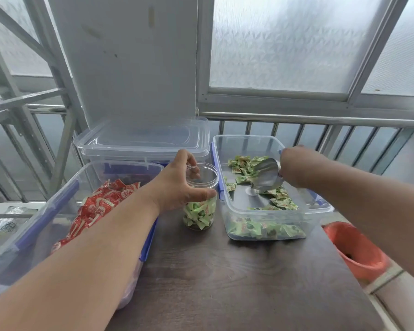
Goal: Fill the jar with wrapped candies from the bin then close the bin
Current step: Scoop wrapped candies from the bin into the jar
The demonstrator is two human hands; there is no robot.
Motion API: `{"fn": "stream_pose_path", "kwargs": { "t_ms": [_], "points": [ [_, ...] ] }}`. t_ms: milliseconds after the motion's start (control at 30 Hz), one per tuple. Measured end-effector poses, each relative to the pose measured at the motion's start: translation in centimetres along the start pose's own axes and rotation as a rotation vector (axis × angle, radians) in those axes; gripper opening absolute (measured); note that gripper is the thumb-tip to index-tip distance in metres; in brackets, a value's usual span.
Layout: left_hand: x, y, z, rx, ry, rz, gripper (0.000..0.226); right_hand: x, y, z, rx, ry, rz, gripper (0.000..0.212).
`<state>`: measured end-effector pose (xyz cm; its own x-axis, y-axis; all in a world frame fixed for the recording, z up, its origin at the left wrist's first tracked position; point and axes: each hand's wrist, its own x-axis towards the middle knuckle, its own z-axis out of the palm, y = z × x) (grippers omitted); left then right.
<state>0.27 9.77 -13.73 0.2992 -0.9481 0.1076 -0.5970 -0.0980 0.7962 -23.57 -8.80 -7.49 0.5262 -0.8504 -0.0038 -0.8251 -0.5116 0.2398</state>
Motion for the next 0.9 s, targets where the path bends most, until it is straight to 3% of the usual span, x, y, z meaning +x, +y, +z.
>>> {"fn": "stream_pose_path", "kwargs": {
  "t_ms": [133, 300, 633, 733, 900],
  "points": [
    [-0.1, 0.1, 0.0, 0.006, -0.001, -0.002, 0.071, 1.4, 1.5, 1.7, 0.110, 0.164, 0.115, 0.021],
    [0.1, 0.2, 0.0, 0.029, 0.003, 0.005, 0.071, 1.4, 1.1, 3.5, 0.112, 0.148, 0.109, 0.030],
    [0.1, 0.3, 0.0, 0.036, 0.004, 0.003, 0.072, 1.9, 1.4, -1.1, 0.144, -0.174, 0.076, 0.020],
    [0.1, 0.3, 0.0, 0.051, 0.006, 0.000, 0.071, 1.2, 1.8, -3.4, 0.256, -0.342, 0.130, 0.036],
    [0.0, 0.3, 0.0, 0.045, 0.010, -0.004, 0.071, 0.5, 1.2, -4.6, 0.272, -0.516, 0.079, 0.036]
  ]
}}
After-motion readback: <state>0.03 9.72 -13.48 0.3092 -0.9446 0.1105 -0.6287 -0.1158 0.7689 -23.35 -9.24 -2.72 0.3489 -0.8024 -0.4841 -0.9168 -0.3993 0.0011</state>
